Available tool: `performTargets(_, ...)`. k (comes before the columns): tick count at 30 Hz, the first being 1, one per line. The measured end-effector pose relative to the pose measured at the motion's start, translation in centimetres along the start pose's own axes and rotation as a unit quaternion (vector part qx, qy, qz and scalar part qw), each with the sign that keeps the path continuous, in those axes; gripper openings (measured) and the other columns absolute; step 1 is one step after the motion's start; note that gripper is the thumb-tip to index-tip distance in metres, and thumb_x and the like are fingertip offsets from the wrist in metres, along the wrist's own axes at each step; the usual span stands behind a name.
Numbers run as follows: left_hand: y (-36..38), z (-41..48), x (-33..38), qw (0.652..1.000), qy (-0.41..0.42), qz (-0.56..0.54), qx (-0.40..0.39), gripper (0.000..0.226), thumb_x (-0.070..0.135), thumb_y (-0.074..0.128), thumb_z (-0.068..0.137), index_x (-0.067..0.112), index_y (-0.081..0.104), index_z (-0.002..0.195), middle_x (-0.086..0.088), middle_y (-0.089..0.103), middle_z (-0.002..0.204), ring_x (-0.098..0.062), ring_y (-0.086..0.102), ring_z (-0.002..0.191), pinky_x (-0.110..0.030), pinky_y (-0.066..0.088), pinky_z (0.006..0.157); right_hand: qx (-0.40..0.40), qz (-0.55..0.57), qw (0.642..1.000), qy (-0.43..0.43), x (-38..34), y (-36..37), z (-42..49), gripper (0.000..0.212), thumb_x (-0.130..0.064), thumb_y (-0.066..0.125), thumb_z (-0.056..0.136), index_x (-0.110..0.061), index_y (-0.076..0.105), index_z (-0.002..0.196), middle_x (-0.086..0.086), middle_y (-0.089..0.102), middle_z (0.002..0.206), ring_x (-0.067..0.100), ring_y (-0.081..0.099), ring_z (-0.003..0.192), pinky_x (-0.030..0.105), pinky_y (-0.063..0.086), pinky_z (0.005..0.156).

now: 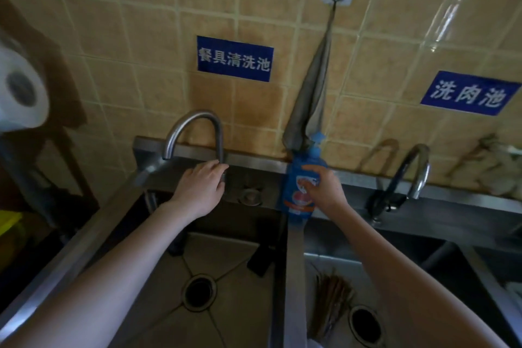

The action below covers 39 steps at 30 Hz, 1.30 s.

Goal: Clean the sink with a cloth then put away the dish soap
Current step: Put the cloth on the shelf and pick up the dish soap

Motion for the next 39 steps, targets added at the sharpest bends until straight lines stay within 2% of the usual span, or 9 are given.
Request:
performTargets(3,1.4,1.8,1.7,0.999,0.010,-0.022,-0.034,0.047,0.030,0.043,0.096,0.026,0.033,0.142,0.002,0.031,0.150,-0.020,0.032,0.137,-0.042,0.032,0.107,0.013,-0.019,1.000,-0.007,1.5,-1.7,0.8,0.040,-0.009,0.062,0.087,-0.017,0.058,0.126,0.008,0.063,0.123,0.023,0.063,0.106,0.031,0.055,0.079)
performTargets(6,2.5,2.8,3.0,0.998,0.008,-0.035,-0.061,0.047,0.027,0.042,0.097,0.023,0.032,0.143,0.000,0.028,0.152,-0.020,0.029,0.138,-0.044,0.031,0.109,0.016,-0.016,1.000,0.002,3.0,-2.4,1.9,0.039,-0.006,0.061,0.086,-0.014,0.059,0.125,0.009,0.063,0.124,0.023,0.061,0.110,0.037,0.055,0.084)
performTargets(12,3.4,4.4,5.1,0.997,0.025,-0.034,-0.068,0.047,0.023,0.041,0.099,0.019,0.030,0.145,-0.002,0.027,0.152,-0.021,0.026,0.139,-0.041,0.030,0.111,0.033,-0.011,0.999,-0.001,4.9,-2.8,3.9,0.033,-0.008,0.066,0.084,-0.016,0.064,0.116,0.005,0.066,0.116,0.015,0.059,0.106,0.019,0.038,0.074)
performTargets(16,5.2,6.3,5.7,0.995,0.033,-0.037,-0.084,0.048,0.024,0.041,0.099,0.019,0.029,0.145,-0.002,0.027,0.152,-0.019,0.026,0.139,-0.040,0.029,0.111,0.025,0.005,0.999,0.029,7.2,-2.0,4.9,0.038,-0.008,0.065,0.085,-0.017,0.061,0.121,0.002,0.066,0.112,-0.009,0.052,0.075,-0.001,0.039,0.057)
performTargets(18,6.5,7.4,5.9,0.994,0.033,-0.037,-0.092,0.048,0.025,0.041,0.099,0.020,0.028,0.145,-0.001,0.026,0.152,-0.019,0.026,0.139,-0.041,0.031,0.111,0.013,0.002,0.999,0.040,8.3,-1.6,5.3,0.042,-0.011,0.065,0.085,-0.019,0.058,0.126,0.003,0.068,0.113,-0.001,0.059,0.085,0.004,0.045,0.068)
performTargets(20,8.0,8.3,6.1,0.995,0.030,-0.035,-0.094,0.048,0.025,0.040,0.099,0.020,0.028,0.145,0.000,0.027,0.152,-0.019,0.027,0.139,-0.040,0.032,0.110,0.016,0.005,0.998,0.054,9.2,-1.4,5.7,0.046,-0.014,0.067,0.085,-0.019,0.055,0.129,0.005,0.067,0.118,0.016,0.061,0.107,0.022,0.048,0.087)
performTargets(23,10.4,9.4,6.2,0.993,0.032,-0.029,-0.106,0.050,0.025,0.040,0.098,0.021,0.026,0.146,0.000,0.028,0.152,-0.019,0.030,0.138,-0.039,0.034,0.108,0.024,-0.009,0.997,0.072,10.5,-1.0,6.3,0.056,-0.016,0.070,0.082,-0.018,0.050,0.135,0.005,0.059,0.130,0.022,0.053,0.121,0.024,0.037,0.090)
performTargets(33,14.9,14.2,5.8,0.992,0.051,-0.024,-0.110,0.050,0.027,0.041,0.097,0.021,0.027,0.144,-0.001,0.035,0.147,-0.020,0.038,0.131,-0.038,0.037,0.103,-0.026,0.033,0.999,0.021,11.1,0.6,10.6,0.079,-0.019,0.082,0.069,-0.022,0.042,0.137,-0.006,0.054,0.127,0.006,0.046,0.114,0.020,0.036,0.088)
performTargets(39,16.9,16.0,5.4,0.993,0.052,-0.053,-0.092,0.061,0.035,0.050,0.092,0.022,0.021,0.145,-0.003,0.042,0.142,-0.022,0.046,0.125,-0.037,0.042,0.097,-0.076,0.063,0.995,0.014,11.7,2.3,12.0,0.100,-0.013,0.087,0.063,-0.016,0.028,0.144,0.003,0.049,0.136,0.015,0.047,0.121,0.033,0.044,0.099)
Point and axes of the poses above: each hand's wrist, its own z-axis towards the middle knuckle, its own y-axis out of the palm, x = y × z, the point moved 7 cm from there along z, towards the middle knuckle
